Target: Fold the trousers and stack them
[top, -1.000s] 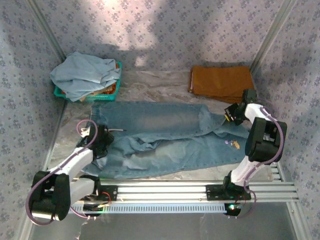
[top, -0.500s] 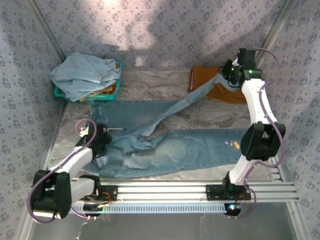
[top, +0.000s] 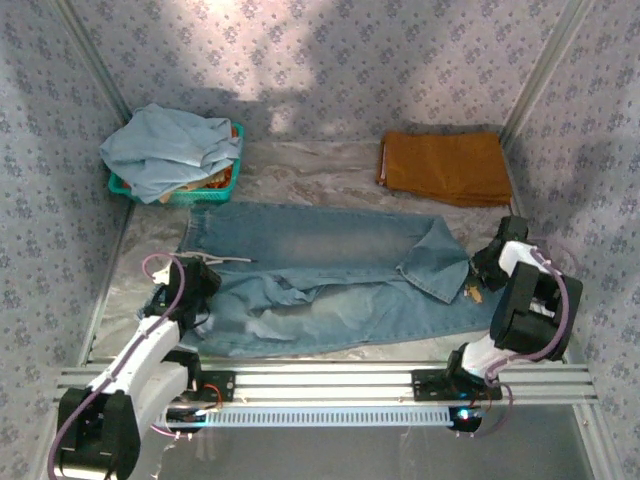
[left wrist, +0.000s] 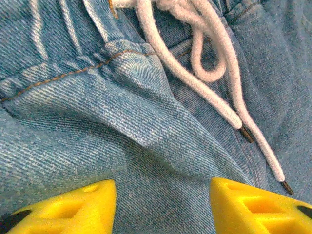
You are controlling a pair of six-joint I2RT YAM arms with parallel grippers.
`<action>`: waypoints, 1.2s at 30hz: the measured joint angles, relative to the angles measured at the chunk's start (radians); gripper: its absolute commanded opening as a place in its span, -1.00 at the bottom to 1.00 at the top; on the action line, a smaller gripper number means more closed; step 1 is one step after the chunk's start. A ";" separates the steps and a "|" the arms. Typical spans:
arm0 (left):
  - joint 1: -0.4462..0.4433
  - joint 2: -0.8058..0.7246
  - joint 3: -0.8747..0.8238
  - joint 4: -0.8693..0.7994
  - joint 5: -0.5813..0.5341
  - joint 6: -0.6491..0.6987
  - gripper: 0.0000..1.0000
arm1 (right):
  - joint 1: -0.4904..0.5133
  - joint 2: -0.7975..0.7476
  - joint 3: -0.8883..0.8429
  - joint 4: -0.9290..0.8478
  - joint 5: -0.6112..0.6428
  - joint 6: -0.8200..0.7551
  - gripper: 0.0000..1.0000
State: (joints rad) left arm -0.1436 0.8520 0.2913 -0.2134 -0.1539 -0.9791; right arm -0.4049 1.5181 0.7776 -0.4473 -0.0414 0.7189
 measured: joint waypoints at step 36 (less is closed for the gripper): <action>0.148 -0.050 0.156 -0.205 -0.126 -0.151 0.22 | 0.879 0.122 0.243 -0.172 0.125 -0.262 0.18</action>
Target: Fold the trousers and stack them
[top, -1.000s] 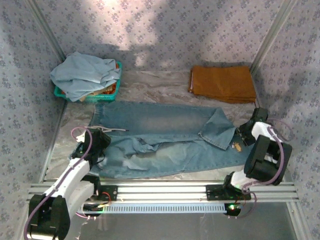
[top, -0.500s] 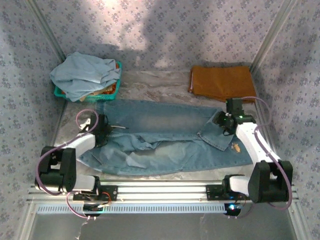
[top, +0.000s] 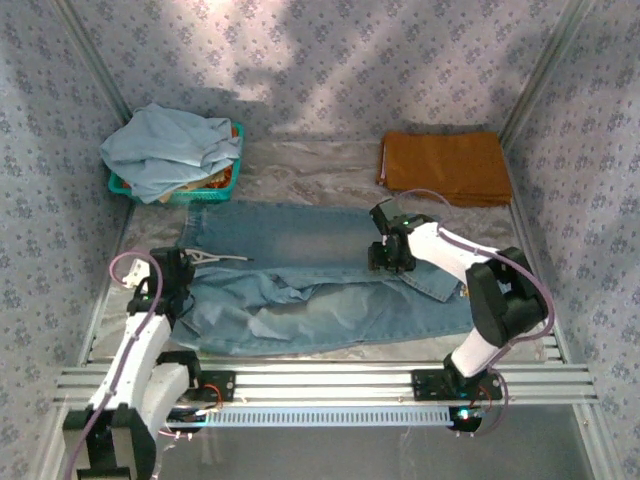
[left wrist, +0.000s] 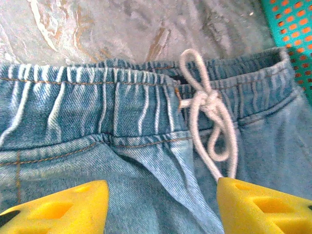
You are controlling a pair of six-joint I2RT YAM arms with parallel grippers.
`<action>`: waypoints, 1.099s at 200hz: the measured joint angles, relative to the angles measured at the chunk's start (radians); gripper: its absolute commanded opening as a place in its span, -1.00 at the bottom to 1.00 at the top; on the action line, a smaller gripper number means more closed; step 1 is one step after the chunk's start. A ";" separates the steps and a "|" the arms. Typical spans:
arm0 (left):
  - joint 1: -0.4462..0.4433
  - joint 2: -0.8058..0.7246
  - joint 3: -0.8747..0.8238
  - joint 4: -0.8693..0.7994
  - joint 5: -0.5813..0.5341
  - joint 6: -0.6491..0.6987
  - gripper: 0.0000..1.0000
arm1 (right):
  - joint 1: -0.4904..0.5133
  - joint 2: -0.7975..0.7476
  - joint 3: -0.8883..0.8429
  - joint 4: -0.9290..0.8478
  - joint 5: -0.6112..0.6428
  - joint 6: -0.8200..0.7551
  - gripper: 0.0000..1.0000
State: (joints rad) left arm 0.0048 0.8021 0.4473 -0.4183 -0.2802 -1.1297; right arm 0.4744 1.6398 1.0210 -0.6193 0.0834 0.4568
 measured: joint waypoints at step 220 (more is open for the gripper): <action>-0.024 0.906 0.474 0.221 0.116 0.189 0.02 | -0.558 -0.027 0.426 -0.171 0.246 -0.037 -1.00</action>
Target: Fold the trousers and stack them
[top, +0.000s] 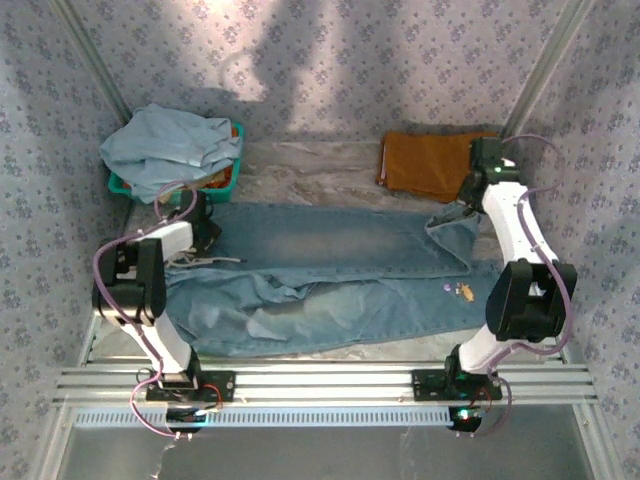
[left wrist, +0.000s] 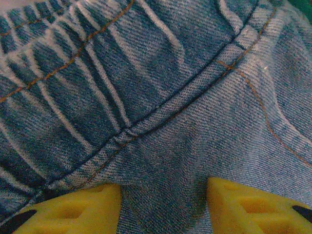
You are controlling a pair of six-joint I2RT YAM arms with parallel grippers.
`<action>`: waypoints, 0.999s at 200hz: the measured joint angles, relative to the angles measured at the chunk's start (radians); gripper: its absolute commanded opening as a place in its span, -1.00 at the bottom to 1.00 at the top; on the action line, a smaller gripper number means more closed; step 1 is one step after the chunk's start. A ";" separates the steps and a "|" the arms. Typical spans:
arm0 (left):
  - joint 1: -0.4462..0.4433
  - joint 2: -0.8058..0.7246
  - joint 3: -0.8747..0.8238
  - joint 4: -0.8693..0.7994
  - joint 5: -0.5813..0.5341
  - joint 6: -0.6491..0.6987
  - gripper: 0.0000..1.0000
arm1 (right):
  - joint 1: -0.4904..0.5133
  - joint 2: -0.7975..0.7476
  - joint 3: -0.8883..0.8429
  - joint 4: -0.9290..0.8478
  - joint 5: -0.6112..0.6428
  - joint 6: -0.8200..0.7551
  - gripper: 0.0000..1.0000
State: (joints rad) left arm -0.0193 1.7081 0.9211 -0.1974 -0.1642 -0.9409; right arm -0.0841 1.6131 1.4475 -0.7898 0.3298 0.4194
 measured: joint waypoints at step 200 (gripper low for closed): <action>-0.057 -0.241 0.062 -0.176 -0.086 0.112 0.47 | -0.145 0.109 -0.071 0.068 0.074 0.071 0.61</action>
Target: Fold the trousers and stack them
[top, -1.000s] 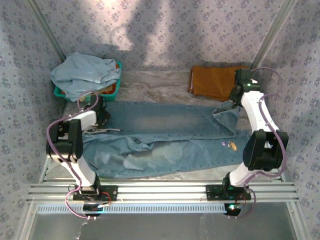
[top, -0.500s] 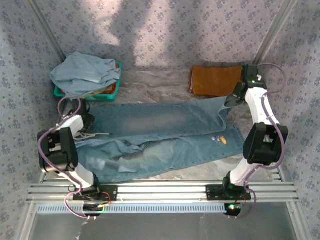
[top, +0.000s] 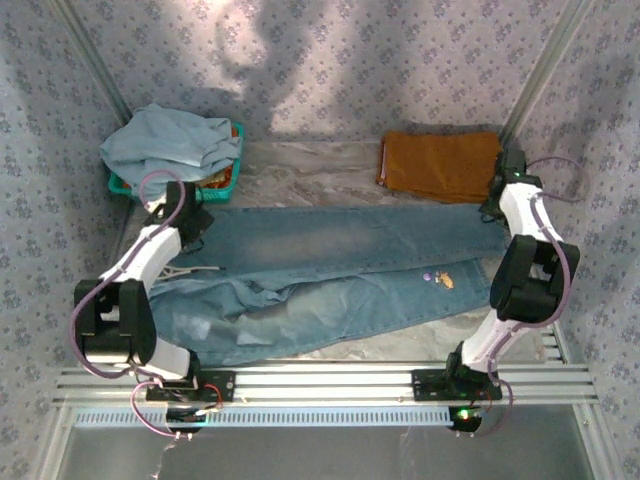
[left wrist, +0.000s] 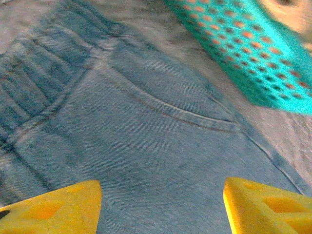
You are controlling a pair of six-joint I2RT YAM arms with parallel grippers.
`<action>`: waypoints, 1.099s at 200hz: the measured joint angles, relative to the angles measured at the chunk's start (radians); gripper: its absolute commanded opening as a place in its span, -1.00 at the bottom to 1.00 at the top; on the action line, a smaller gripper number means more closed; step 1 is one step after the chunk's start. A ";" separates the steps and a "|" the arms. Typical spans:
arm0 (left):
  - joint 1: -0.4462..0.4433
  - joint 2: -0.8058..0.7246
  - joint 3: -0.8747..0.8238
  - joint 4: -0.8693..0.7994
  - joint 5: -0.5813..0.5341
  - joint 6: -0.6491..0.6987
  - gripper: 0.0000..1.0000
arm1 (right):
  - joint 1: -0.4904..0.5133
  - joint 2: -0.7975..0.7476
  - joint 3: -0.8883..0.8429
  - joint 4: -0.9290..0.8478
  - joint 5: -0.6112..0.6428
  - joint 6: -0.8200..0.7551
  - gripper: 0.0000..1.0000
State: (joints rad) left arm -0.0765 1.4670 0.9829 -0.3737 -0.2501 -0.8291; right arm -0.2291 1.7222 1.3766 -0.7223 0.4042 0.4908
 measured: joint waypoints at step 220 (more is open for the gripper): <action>-0.105 0.455 0.258 -0.090 -0.004 0.100 -1.00 | 0.444 0.460 0.302 0.014 -0.383 -0.119 -1.00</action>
State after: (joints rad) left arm -0.1810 1.9217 1.2407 -0.4637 -0.2539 -0.7296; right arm 0.2153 2.1818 1.6783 -0.7086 0.0216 0.3721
